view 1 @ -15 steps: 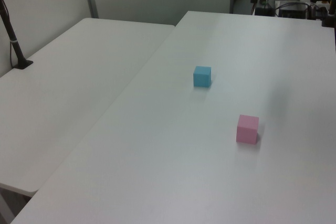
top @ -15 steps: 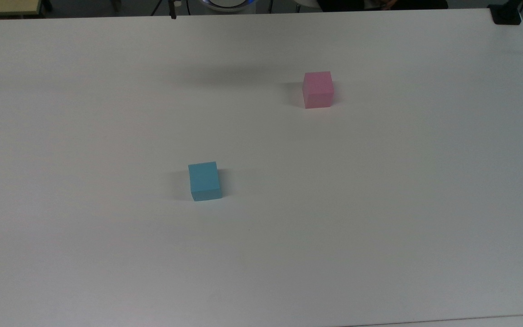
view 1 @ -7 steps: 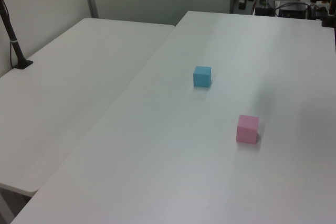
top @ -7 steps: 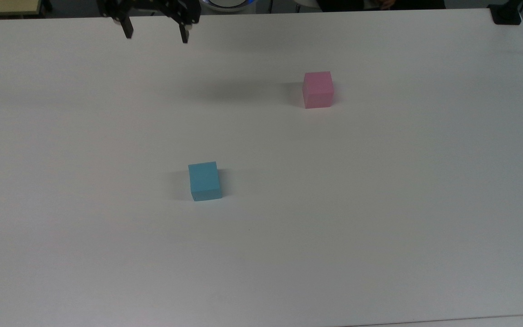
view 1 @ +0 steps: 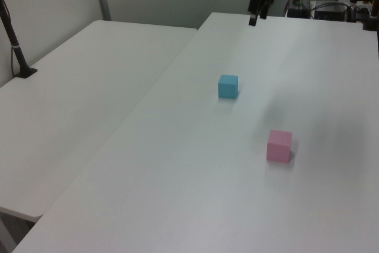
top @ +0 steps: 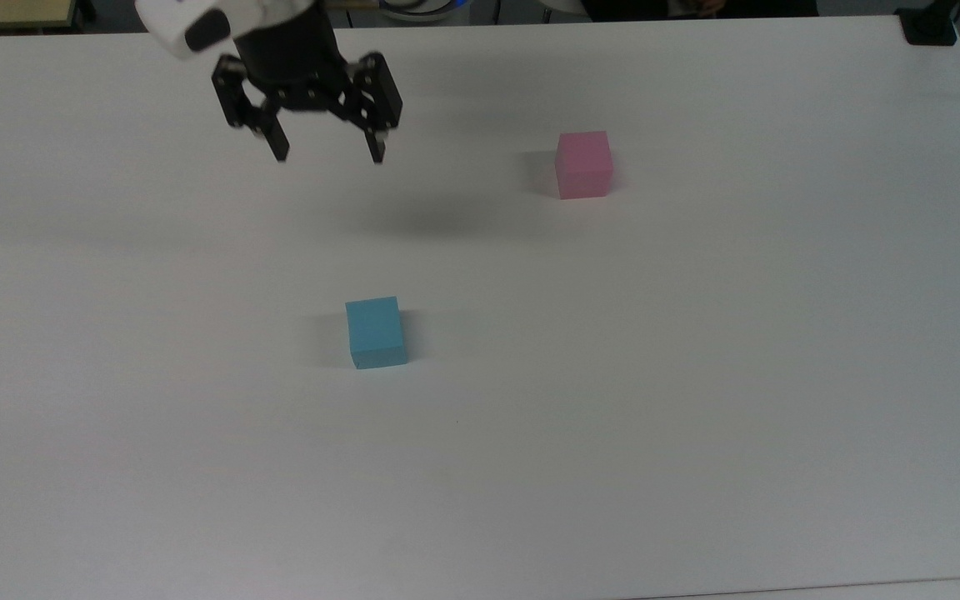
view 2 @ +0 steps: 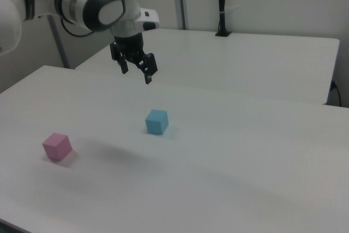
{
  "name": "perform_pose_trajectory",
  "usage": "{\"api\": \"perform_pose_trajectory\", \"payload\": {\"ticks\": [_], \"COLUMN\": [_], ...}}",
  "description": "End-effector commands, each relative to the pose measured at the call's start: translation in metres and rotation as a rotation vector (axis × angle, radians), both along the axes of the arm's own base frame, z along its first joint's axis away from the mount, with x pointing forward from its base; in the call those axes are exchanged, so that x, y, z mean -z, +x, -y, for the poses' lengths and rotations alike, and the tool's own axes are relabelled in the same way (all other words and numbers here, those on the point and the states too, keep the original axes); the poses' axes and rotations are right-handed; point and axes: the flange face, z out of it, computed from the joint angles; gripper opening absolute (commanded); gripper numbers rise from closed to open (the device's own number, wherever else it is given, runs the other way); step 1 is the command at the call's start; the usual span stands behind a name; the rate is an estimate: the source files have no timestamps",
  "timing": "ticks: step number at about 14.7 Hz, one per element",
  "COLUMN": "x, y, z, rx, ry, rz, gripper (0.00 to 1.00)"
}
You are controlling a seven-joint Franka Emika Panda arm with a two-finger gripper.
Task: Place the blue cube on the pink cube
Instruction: 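Move the open gripper over the light-blue cube and lower it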
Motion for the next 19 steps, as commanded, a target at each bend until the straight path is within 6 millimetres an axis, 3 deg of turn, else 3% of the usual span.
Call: {"api": "perform_pose_trajectory", "payload": {"ticks": [1,4,7,11,19], "x": [0.045,0.075,0.088,0.132,0.167], "y": [0.028,0.045,0.047,0.06,0.073], "z": [-0.016,-0.04,-0.039,-0.051,-0.055], "rx": [-0.017,-0.063,-0.088,-0.13,-0.155], "ry": [0.003,-0.059,-0.119,-0.177,-0.226], "rz": [0.034,0.043,0.025,-0.027,-0.03], "gripper": [1.0,1.0,1.0,1.0,0.98]}}
